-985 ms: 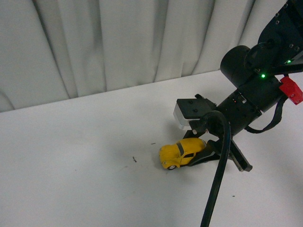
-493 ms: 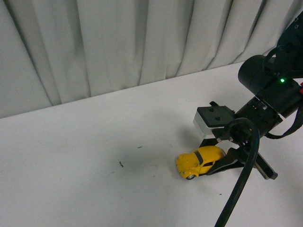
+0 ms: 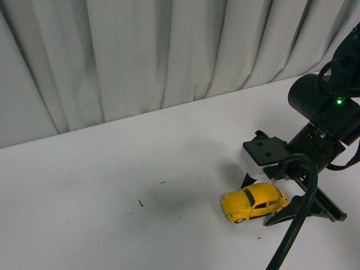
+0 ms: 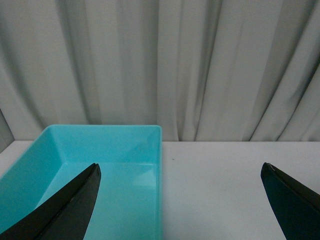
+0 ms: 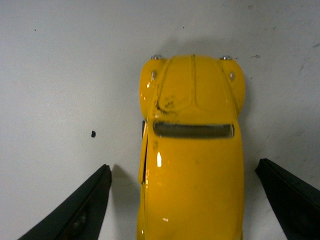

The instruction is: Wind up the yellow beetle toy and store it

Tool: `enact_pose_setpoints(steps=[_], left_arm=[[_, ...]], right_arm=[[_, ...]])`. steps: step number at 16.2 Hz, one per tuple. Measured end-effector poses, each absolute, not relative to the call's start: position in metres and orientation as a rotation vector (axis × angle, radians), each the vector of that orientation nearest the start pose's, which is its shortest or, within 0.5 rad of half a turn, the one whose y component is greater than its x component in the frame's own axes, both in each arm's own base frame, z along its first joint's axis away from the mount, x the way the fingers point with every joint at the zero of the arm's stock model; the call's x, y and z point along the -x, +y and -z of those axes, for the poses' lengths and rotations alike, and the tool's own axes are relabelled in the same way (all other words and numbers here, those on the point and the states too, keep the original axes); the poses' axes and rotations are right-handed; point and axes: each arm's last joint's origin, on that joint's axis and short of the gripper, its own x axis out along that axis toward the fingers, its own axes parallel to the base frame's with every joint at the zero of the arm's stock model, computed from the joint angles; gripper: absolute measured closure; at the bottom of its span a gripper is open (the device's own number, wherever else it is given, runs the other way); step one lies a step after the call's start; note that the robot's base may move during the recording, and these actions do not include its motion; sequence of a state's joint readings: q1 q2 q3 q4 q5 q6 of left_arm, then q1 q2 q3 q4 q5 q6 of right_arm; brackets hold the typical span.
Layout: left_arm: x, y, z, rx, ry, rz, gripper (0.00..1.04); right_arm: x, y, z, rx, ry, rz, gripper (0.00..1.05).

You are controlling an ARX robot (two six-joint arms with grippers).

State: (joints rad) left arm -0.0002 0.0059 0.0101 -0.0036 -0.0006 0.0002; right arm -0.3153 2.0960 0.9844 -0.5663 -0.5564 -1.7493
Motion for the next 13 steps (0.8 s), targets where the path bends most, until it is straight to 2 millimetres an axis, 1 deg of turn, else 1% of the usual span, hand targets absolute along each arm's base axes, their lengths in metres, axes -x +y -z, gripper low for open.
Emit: enact_pose_setpoints(steps=[1, 2, 3, 13], left_arm=[[-0.0975, 0.0000, -0.1661, 0.000, -0.001, 0.000, 0.07], [-0.0975, 0.0000, -0.1661, 0.000, 0.000, 0.000, 0.07], [-0.0975, 0.0000, -0.1661, 0.000, -0.001, 0.000, 0.07], [-0.0975, 0.0000, -0.1661, 0.000, -0.001, 0.000, 0.07]], right_arm=[[-0.2946, -0.0799, -0.0475, 0.696, 0.837, -1.284, 0.11], [-0.2948, -0.0799, -0.0480, 0.700, 0.838, -1.284, 0.05], [-0.2953, -0.0800, -0.0482, 0.704, 0.837, -1.284, 0.07], [-0.2962, -0.0803, -0.0482, 0.722, 0.841, -1.281, 0.07]])
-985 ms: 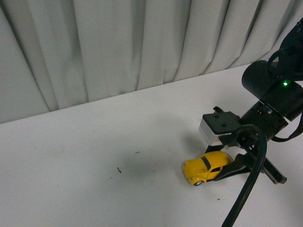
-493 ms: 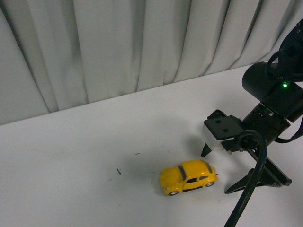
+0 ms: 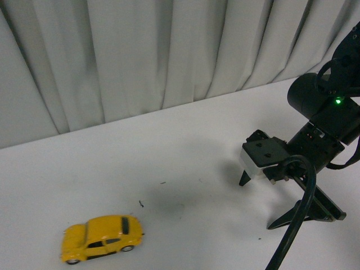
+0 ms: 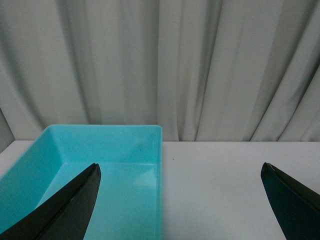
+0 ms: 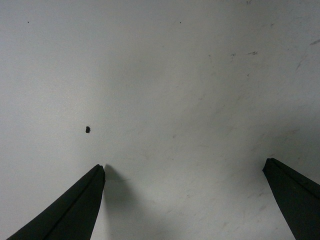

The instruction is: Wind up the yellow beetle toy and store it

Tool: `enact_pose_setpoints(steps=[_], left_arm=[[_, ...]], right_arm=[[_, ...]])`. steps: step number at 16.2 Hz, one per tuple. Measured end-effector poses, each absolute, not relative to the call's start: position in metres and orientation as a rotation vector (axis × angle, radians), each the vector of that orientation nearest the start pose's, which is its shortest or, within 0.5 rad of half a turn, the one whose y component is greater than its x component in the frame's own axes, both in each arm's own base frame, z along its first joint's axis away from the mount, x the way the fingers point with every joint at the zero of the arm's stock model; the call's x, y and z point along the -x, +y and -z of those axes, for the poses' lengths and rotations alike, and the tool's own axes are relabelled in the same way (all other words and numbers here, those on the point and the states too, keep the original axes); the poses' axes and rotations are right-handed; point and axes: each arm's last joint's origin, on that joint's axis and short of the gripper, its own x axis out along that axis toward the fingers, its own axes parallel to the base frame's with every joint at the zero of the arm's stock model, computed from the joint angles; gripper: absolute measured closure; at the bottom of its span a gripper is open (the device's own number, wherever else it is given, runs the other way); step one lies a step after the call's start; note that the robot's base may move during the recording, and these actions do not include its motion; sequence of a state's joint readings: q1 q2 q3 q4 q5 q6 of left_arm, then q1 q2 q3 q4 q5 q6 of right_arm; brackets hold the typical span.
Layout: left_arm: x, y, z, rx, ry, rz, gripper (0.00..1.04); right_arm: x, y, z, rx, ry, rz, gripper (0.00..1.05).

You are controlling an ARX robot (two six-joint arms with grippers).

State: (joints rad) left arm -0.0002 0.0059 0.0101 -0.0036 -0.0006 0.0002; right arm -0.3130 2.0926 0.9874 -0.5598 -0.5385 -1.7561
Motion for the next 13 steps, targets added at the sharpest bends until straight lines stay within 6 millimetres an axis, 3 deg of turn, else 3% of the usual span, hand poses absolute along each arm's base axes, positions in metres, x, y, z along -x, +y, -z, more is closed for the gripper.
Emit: enact_pose_setpoints(steps=[10, 13], left_arm=[[-0.097, 0.000, -0.166, 0.000, -0.001, 0.000, 0.07], [-0.097, 0.000, -0.166, 0.000, -0.001, 0.000, 0.07]], right_arm=[[-0.298, -0.078, -0.048, 0.736, 0.837, -1.281, 0.07], [-0.303, -0.068, -0.060, 0.724, 0.860, -1.330, 0.07]])
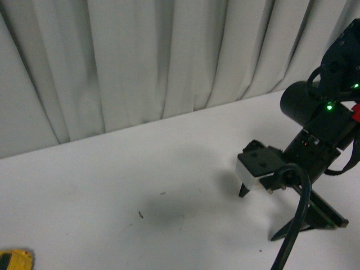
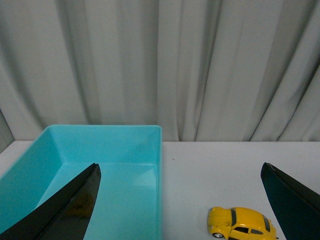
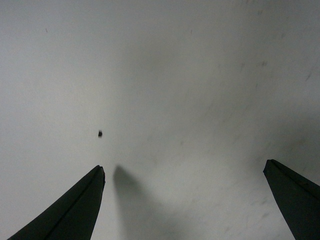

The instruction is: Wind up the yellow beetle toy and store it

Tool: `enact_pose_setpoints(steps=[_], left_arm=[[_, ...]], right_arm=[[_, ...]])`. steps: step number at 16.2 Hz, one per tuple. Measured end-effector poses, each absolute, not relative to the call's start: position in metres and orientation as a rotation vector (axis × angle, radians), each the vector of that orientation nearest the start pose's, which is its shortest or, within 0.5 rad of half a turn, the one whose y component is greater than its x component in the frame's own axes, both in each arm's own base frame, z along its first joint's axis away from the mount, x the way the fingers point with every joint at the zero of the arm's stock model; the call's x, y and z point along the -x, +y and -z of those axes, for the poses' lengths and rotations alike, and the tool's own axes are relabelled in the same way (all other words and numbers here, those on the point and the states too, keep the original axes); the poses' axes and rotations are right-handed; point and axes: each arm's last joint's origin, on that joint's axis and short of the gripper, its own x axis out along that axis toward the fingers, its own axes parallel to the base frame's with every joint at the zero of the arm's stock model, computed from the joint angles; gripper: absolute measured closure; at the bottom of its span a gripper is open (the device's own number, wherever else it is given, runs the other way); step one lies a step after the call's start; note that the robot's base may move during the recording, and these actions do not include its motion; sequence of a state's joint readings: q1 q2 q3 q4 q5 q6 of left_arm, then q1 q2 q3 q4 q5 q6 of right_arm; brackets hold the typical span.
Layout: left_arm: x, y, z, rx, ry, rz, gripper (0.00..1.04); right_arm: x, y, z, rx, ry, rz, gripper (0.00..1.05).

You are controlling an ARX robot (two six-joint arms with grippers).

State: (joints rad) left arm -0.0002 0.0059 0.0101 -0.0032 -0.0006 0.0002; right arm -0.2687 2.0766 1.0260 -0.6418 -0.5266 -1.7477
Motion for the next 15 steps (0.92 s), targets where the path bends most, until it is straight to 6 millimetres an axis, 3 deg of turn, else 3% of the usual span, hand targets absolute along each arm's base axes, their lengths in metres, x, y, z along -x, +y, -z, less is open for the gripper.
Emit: enact_pose_setpoints(steps=[2, 4, 6, 10, 11, 12, 13, 15], left_arm=[[-0.097, 0.000, -0.166, 0.000, 0.000, 0.000, 0.07], [-0.097, 0.000, -0.166, 0.000, -0.001, 0.000, 0.07], [-0.097, 0.000, -0.166, -0.001, -0.001, 0.000, 0.07], [-0.097, 0.000, -0.166, -0.001, 0.000, 0.000, 0.07], [-0.097, 0.000, -0.166, 0.000, -0.001, -0.002, 0.07], [-0.097, 0.000, -0.166, 0.000, -0.001, -0.001, 0.07], [-0.097, 0.000, -0.166, 0.000, 0.000, 0.001, 0.07], [-0.097, 0.000, -0.166, 0.000, -0.001, -0.001, 0.07]], right_arm=[[-0.313, -0.059, -0.086, 0.818, 0.704, -1.284, 0.07], [-0.315, -0.053, -0.153, 0.914, 0.510, -1.215, 0.07], [-0.307, -0.047, -0.201, 0.986, 0.386, -1.165, 0.07], [-0.275, -0.022, -0.249, 1.037, 0.228, -1.175, 0.07], [-0.272, -0.012, -0.251, 1.205, 0.179, -0.932, 0.14], [-0.244, 0.006, -0.243, 1.138, 0.202, -0.536, 0.28], [-0.225, 0.008, -0.235, 0.969, 0.179, -0.345, 0.37], [-0.183, -0.001, -0.240, 0.446, 0.006, 0.002, 0.63]])
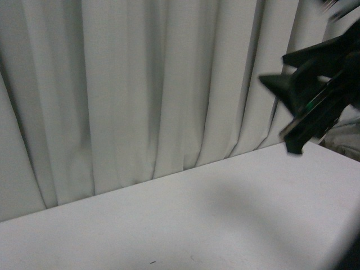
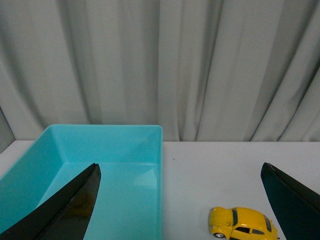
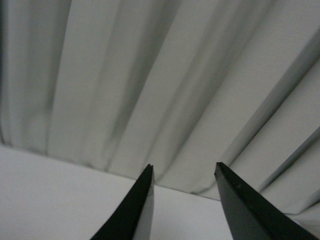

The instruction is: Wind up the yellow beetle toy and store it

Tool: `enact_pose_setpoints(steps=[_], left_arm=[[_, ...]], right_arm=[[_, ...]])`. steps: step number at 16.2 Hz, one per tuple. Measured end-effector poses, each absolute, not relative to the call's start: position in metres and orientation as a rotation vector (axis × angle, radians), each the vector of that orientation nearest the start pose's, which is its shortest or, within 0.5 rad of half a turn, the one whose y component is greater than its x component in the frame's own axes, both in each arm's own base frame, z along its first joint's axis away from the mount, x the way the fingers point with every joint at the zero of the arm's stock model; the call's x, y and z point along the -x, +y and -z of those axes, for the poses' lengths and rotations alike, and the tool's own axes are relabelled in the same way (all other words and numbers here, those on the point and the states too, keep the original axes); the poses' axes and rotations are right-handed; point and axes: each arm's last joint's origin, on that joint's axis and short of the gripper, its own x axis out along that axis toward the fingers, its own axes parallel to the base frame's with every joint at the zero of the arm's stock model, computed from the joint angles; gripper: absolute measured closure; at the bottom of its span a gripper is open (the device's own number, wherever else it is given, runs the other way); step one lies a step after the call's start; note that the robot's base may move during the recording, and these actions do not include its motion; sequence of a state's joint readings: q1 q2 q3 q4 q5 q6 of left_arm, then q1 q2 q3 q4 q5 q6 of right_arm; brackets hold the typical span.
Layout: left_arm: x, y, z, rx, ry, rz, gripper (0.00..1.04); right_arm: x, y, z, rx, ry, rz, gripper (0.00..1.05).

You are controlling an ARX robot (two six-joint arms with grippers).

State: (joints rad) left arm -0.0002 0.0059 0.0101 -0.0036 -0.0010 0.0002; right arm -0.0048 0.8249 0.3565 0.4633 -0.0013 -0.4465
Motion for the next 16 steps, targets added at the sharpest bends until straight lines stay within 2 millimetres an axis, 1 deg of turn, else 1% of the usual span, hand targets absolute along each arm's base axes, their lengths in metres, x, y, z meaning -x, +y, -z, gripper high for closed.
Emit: enact_pose_setpoints(steps=[1, 2, 3, 4, 6, 8, 9, 13, 16], left_arm=[[-0.097, 0.000, -0.166, 0.000, -0.001, 0.000, 0.07], [-0.097, 0.000, -0.166, 0.000, -0.001, 0.003, 0.07], [-0.097, 0.000, -0.166, 0.000, -0.001, 0.000, 0.07], [-0.097, 0.000, -0.166, 0.000, -0.001, -0.001, 0.07], [-0.097, 0.000, -0.166, 0.000, -0.001, 0.000, 0.07], [-0.097, 0.000, -0.166, 0.000, -0.001, 0.000, 0.07], [-0.097, 0.000, -0.166, 0.000, -0.001, 0.000, 0.07], [-0.097, 0.000, -0.166, -0.001, -0.001, 0.000, 0.07], [-0.097, 0.000, -0.166, 0.000, -0.001, 0.000, 0.07]], right_arm=[[-0.172, -0.001, -0.238, 0.240, -0.043, 0.008, 0.75], [-0.167, -0.001, -0.229, 0.141, -0.030, 0.008, 0.86], [-0.164, -0.001, -0.216, 0.088, 0.007, 0.004, 0.97], [-0.159, -0.001, -0.206, 0.058, 0.028, 0.001, 1.03], [-0.148, -0.001, -0.202, 0.026, -0.006, 0.004, 1.03], [-0.141, -0.001, -0.193, 0.020, 0.003, 0.004, 1.03], [-0.132, -0.001, -0.184, 0.018, 0.001, 0.004, 1.03], [-0.123, -0.001, -0.177, 0.017, 0.004, 0.005, 1.03], [-0.121, -0.001, -0.176, 0.017, 0.002, 0.004, 1.03]])
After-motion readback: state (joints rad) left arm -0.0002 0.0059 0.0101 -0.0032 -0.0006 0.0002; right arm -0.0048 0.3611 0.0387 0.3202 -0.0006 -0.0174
